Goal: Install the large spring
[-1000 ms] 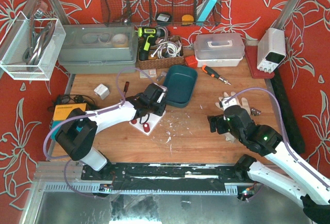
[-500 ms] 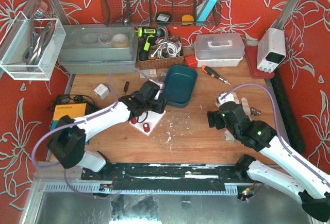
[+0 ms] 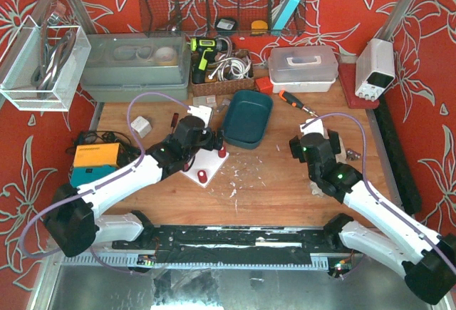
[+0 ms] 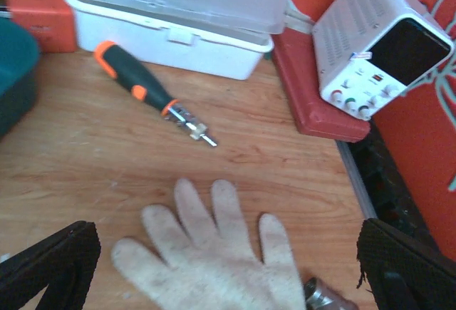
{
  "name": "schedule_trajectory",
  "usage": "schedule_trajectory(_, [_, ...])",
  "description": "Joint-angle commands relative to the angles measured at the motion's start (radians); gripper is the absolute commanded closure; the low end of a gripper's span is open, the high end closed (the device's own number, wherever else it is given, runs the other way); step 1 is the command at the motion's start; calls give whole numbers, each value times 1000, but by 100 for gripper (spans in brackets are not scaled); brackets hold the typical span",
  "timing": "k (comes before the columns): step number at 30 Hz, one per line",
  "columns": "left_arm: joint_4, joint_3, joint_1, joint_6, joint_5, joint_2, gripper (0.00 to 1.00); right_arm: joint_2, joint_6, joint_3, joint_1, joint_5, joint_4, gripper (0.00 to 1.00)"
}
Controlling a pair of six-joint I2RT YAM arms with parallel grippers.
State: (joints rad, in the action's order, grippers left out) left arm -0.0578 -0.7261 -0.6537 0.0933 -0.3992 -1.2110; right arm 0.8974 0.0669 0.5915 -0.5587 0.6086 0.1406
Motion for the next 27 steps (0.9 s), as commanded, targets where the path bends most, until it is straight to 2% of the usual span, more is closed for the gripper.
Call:
schedule_trajectory(1, [-328,129,39,-176,-251,9,0,65,-104,-44,119,-63,-245,1])
schedule_trajectory(7, [-411,279,262,-77,-173,104,0,164,-53,-134,268,-132,-409,1])
schedule_trajectory(12, [-580,434,360,-56,-86,155,0,285,-42,-194,310,-187,-601,1])
schedule_trajectory(15, [-688,489,385,-60,-74,121,0,388,-65,-194,317,-202,-674,1])
schedule_trajectory(17, [-767,515,410,-85,-51,82,0,426,-88,-152,319,-221,-630,1])
schedule_trajectory(20, [-890,538,456,-89,-5,13,0,464,-160,-164,323,-264,-721,1])
schedule_trajectory(27, [-1022,548,488,-125,91,-109,0,487,-91,-269,408,-334,-920,1])
